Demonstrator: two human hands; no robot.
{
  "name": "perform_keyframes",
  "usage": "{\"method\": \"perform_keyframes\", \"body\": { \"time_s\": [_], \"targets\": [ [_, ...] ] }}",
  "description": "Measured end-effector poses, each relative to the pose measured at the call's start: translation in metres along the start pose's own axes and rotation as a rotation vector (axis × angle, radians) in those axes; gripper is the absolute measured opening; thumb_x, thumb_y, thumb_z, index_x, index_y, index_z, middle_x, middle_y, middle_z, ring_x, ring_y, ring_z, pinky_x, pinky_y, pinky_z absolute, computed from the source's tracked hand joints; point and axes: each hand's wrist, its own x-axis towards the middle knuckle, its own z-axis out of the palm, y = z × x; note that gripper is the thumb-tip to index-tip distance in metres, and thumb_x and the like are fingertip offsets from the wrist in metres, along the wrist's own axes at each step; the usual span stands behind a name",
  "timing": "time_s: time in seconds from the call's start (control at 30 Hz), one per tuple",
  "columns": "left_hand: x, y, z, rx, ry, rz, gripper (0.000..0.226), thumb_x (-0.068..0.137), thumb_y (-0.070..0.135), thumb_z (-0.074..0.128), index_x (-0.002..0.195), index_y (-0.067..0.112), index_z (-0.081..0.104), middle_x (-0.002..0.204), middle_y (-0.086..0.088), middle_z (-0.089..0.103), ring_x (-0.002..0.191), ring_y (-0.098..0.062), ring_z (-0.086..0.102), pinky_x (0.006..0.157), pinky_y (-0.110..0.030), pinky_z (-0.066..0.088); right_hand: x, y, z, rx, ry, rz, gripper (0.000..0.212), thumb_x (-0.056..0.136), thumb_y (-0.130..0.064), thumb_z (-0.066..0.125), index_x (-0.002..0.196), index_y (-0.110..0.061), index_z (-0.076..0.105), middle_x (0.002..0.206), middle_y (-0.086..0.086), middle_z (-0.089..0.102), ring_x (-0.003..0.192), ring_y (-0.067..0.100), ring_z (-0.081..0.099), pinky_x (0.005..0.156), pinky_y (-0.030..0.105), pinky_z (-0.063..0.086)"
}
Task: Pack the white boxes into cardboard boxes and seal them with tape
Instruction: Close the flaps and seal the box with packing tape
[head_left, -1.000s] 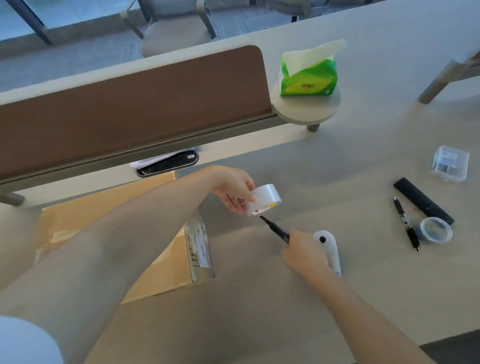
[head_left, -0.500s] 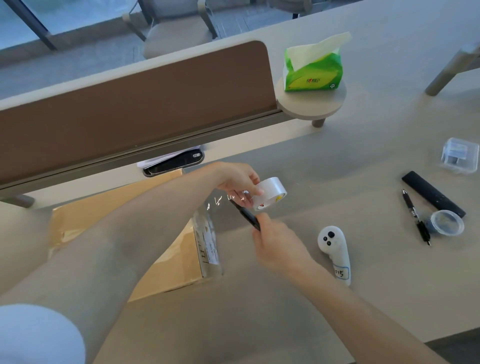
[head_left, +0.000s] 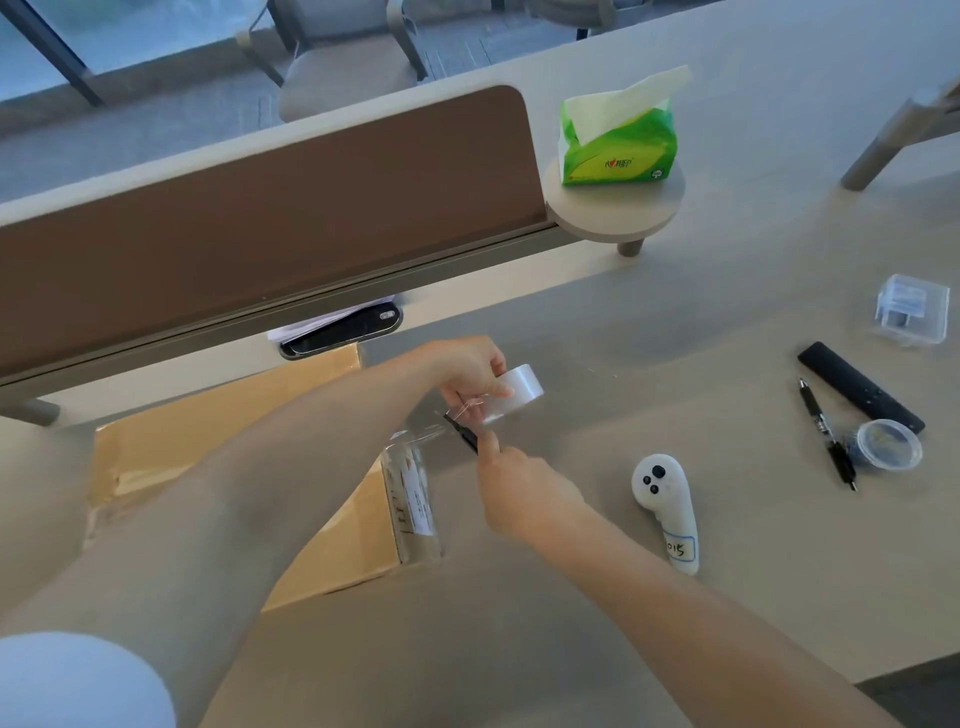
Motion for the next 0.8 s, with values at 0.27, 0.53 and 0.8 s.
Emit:
{"method": "perform_keyframes", "body": {
  "time_s": [0.27, 0.53, 0.8],
  "targets": [
    [-0.003, -0.001, -0.009, -0.262, 0.222, 0.078, 0.012, 0.101, 0.016, 0.058, 0.09, 0.012, 0.053, 0.082, -0.018, 0.067, 0.063, -0.027, 0.064, 0.053, -0.026, 0.054, 0.002, 0.01, -0.006, -0.069, -0.211, -0.014, 0.033, 0.093, -0.001, 0.044, 0.125, -0.003, 0.04, 0.097, 0.012, 0.057, 0.093, 0.036, 0.061, 0.064, 0.038, 0.041],
    [-0.025, 0.021, -0.043, -0.176, 0.371, 0.238, 0.011, 0.098, 0.03, 0.061, 0.099, 0.02, 0.06, 0.082, -0.004, 0.076, 0.071, -0.017, 0.076, 0.067, -0.03, 0.06, 0.049, 0.025, -0.004, 0.123, 0.004, 0.105, 0.038, 0.095, -0.007, 0.041, 0.132, -0.005, 0.035, 0.127, 0.016, 0.045, 0.113, 0.044, 0.055, 0.083, 0.046, 0.045],
    [-0.065, 0.005, -0.059, -0.116, 0.495, 0.297, 0.007, 0.097, 0.031, 0.062, 0.093, 0.025, 0.061, 0.08, -0.003, 0.076, 0.067, -0.015, 0.075, 0.067, -0.031, 0.062, 0.092, 0.034, 0.017, 0.208, 0.148, 0.185, 0.032, 0.1, -0.023, 0.047, 0.127, -0.006, 0.042, 0.13, 0.015, 0.04, 0.12, 0.039, 0.043, 0.096, 0.043, 0.039]
  ]
}}
